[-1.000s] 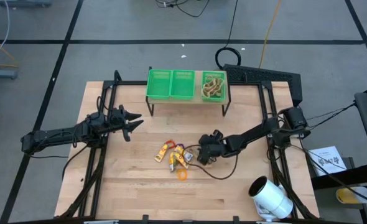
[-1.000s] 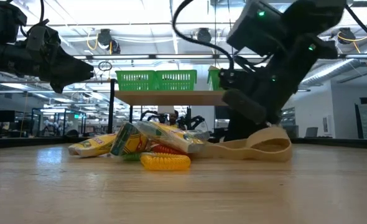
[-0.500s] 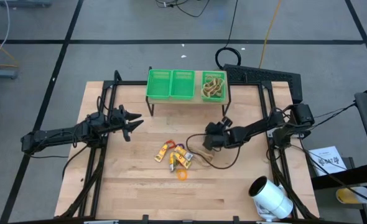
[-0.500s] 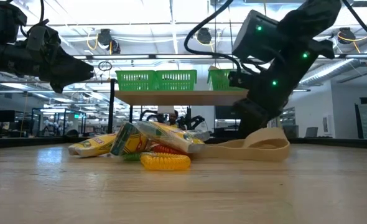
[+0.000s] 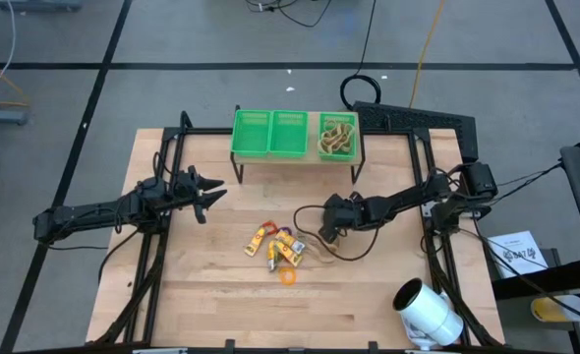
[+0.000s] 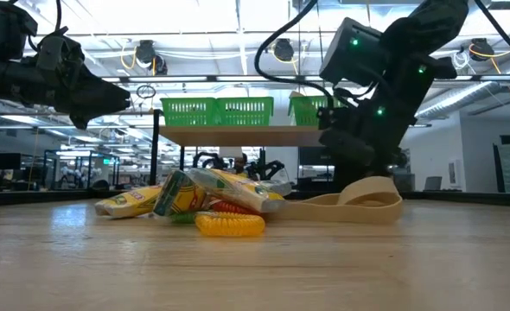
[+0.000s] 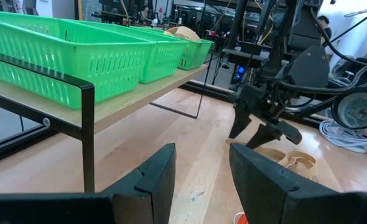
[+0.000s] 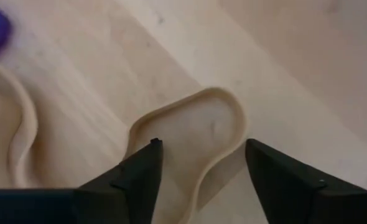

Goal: Pick & Place Office Desk Supplies
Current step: Put the brown rubber band into the right green bin on the shelf

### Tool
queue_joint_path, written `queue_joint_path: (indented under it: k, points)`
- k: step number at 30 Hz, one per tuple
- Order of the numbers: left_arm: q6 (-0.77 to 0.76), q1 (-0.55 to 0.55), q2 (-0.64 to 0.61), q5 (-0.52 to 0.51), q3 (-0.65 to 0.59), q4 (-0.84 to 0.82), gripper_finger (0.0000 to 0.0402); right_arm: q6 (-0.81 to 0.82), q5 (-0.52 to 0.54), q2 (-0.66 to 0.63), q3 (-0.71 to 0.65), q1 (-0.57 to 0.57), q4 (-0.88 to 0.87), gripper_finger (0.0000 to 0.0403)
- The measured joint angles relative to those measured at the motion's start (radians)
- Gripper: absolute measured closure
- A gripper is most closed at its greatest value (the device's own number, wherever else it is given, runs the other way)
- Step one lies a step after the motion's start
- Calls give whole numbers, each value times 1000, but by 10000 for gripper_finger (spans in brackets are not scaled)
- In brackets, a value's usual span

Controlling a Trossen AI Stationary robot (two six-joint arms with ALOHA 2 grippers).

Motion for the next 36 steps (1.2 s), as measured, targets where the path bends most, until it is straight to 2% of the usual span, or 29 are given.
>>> queue_joint_path:
  k: [5, 9, 17, 25, 36]
  points:
    - [0, 0, 0, 0, 0, 0, 243, 0, -85, -1, 2, -5, 3, 140]
    - [0, 0, 0, 0, 0, 0, 243, 10, -102, -2, 3, -5, 6, 116]
    - [0, 0, 0, 0, 0, 0, 243, 43, -208, -43, 2, -31, -9, 105]
    - [0, 0, 0, 0, 0, 0, 243, 62, -190, -69, 2, -28, 55, 109]
    - [0, 0, 0, 0, 0, -6, 243, 48, -88, 48, 5, -6, 83, 110]
